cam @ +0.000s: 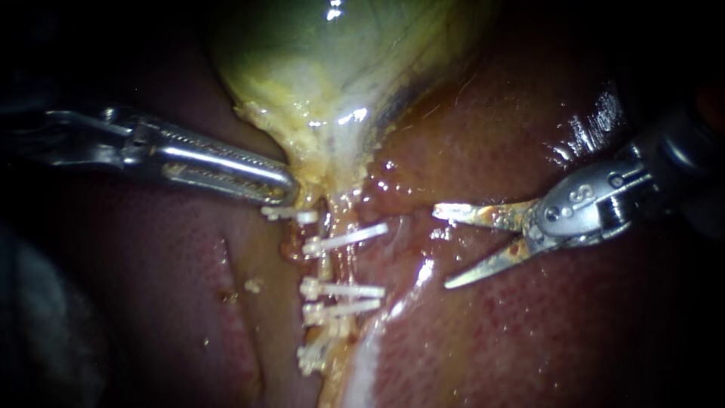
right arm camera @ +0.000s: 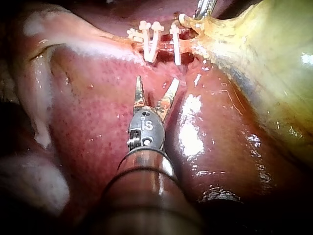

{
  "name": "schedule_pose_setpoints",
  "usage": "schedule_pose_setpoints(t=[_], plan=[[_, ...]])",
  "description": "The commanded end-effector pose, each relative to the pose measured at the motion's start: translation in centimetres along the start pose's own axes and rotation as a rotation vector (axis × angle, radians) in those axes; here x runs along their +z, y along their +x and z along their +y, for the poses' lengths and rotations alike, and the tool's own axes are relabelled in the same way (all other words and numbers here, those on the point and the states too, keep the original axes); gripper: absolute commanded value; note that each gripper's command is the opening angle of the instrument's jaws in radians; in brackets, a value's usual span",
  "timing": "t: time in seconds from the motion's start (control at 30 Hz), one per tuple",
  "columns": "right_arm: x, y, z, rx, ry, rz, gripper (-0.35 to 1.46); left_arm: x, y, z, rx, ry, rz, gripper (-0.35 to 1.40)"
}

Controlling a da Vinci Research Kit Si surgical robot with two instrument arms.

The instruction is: Go to the cutting position right tube

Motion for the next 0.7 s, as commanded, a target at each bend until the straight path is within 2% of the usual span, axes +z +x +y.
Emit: schedule_pose_setpoints(t=[0.03, 0.1, 0.27, 0.37, 0.47, 0.53, 0.7], plan=[[0.00, 0.00, 0.00, 0.000, 0.001, 0.000, 1.43, -0.05, 0.03, 0.01, 0.000, -0.004, -0.001, -0.35], [0.00, -0.01, 0.00, 0.000, 0.001, 0.000, 1.43, -0.16, 0.09, 0.01, -0.003, -0.010, -0.002, -0.35], [-0.01, -0.01, 0.00, 0.000, 0.004, 0.001, 1.43, -0.66, 0.35, 0.03, -0.021, 0.027, 0.015, -0.35], [0.00, 0.00, 0.00, 0.000, 0.016, 0.003, 1.43, -0.85, 0.43, 0.02, -0.018, 0.039, 0.028, -0.35], [0.04, 0.02, -0.01, 0.031, 0.046, 0.018, 1.43, -0.84, 0.41, 0.02, -0.018, 0.043, 0.029, -0.35], [0.10, 0.04, -0.01, 0.109, 0.086, 0.037, 1.40, -0.81, 0.39, 0.02, -0.018, 0.046, 0.031, -0.35], [0.32, 0.12, -0.04, 0.282, 0.112, 0.053, 1.37, -0.78, 0.39, 0.04, -0.018, 0.051, 0.033, -0.35]])
